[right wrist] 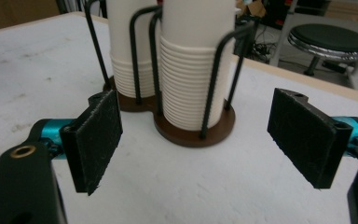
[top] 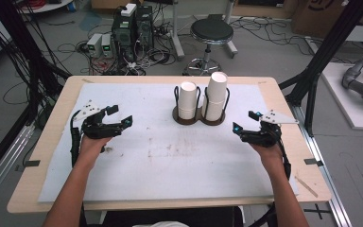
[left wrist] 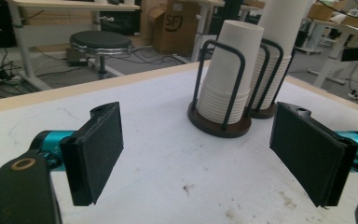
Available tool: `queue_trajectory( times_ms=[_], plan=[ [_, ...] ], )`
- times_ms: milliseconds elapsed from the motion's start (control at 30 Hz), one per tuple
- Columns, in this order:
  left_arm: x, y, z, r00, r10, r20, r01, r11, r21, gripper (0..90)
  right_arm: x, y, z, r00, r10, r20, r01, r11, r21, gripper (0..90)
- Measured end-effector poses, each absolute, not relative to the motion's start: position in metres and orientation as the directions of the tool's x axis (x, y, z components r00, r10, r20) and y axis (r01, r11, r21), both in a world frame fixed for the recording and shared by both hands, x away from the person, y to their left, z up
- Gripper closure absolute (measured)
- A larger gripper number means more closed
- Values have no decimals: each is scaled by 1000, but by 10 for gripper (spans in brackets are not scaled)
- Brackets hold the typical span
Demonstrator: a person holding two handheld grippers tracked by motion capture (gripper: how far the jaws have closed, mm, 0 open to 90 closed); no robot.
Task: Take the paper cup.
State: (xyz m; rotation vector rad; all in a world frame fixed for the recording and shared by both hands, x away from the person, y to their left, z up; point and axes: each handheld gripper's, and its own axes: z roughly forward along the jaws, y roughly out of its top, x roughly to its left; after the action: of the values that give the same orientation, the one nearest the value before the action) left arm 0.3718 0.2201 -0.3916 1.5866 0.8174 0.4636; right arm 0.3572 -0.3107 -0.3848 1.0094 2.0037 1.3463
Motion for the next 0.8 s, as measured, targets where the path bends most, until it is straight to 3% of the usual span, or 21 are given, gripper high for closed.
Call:
queue_trajectory(
  times_ms=[167,267,300,333,367,400,433,467,500,600,800],
  plan=[
    [377,214,-381,687,714,-136,228,-34,973,172,362,-287,-376,-623,781,-26,251,232,940,208],
    [378,211,-377,694,708,-129,225,-44,973,172,367,-269,-369,-642,766,-42,206,225,952,318],
    [379,211,-377,694,707,-134,230,-42,972,172,367,-269,-369,-642,766,-42,206,225,952,318],
    [379,211,-377,695,707,-131,231,-48,972,172,370,-260,-365,-646,762,-44,193,218,957,422],
    [379,211,-376,695,707,-131,232,-48,972,172,370,-260,-365,-646,762,-44,193,218,957,422],
    [380,211,-376,695,706,-135,232,-43,972,172,371,-249,-362,-630,774,-60,188,227,956,515],
    [380,211,-376,694,706,-139,233,-38,972,172,371,-249,-362,-630,774,-60,188,227,956,515],
    [380,212,-376,695,705,-142,236,-38,971,172,373,-237,-362,-617,783,-83,183,245,952,606],
    [381,213,-376,693,706,-144,238,-36,971,172,373,-237,-362,-617,783,-83,183,245,952,606],
    [381,214,-377,693,705,-152,244,-31,969,172,378,-223,-367,-588,802,-101,186,255,949,740],
    [382,215,-377,695,703,-151,251,-40,967,172,384,-209,-372,-604,792,-88,204,260,944,822]
  ],
)
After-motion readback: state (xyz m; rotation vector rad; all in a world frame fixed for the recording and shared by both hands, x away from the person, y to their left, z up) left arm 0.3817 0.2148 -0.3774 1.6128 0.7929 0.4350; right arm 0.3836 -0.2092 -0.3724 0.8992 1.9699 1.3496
